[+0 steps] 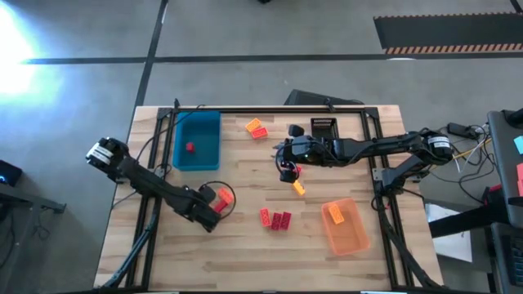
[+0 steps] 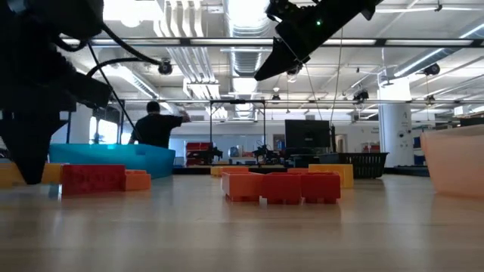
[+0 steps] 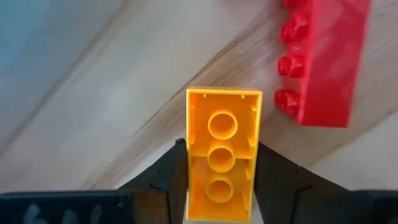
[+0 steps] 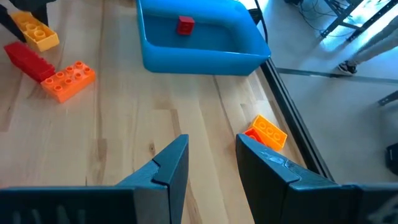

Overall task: Sort & place blocks by color
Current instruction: Put the yellow game piece into the orange bin

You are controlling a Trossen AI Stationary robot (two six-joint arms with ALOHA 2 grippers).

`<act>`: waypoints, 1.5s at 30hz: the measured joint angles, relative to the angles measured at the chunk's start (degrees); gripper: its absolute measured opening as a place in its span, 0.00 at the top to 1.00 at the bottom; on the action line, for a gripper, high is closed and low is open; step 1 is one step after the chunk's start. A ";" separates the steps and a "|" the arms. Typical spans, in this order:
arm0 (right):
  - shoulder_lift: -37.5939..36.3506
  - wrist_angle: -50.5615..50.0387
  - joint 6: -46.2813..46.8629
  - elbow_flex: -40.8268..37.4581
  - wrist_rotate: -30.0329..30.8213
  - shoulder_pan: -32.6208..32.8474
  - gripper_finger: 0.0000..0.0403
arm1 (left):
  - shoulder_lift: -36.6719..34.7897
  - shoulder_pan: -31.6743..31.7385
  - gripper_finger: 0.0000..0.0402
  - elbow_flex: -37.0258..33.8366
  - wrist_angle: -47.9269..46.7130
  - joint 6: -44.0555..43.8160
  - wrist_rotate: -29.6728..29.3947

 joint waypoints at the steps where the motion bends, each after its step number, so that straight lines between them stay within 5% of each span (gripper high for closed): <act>1: 0.00 0.00 -0.03 -0.01 -0.76 0.00 0.70 | -0.58 0.00 0.69 0.27 -1.02 0.12 -0.19; 10: 0.00 0.90 0.00 -0.55 -5.95 0.02 0.70 | -10.24 -0.02 0.69 2.13 -4.08 4.24 -9.61; 18: 0.00 12.04 -0.77 -4.96 -12.71 0.02 0.70 | -18.22 -0.02 0.69 4.09 -1.00 15.64 -22.38; 23: 0.00 21.84 -1.46 -8.61 -15.00 0.00 0.69 | -21.50 -0.04 0.69 3.19 12.37 32.89 -28.43; 32: 0.00 44.71 -0.77 -16.08 -26.60 0.02 0.69 | -22.16 0.09 0.69 0.21 40.17 63.92 -30.39; 39: -0.02 61.97 0.49 -21.76 -29.34 0.44 0.69 | -21.57 1.38 0.69 -7.05 61.83 76.54 -31.17; 45: 0.00 63.02 3.45 -21.68 -29.34 0.42 0.69 | -21.55 3.66 0.69 -13.02 76.16 80.85 -31.19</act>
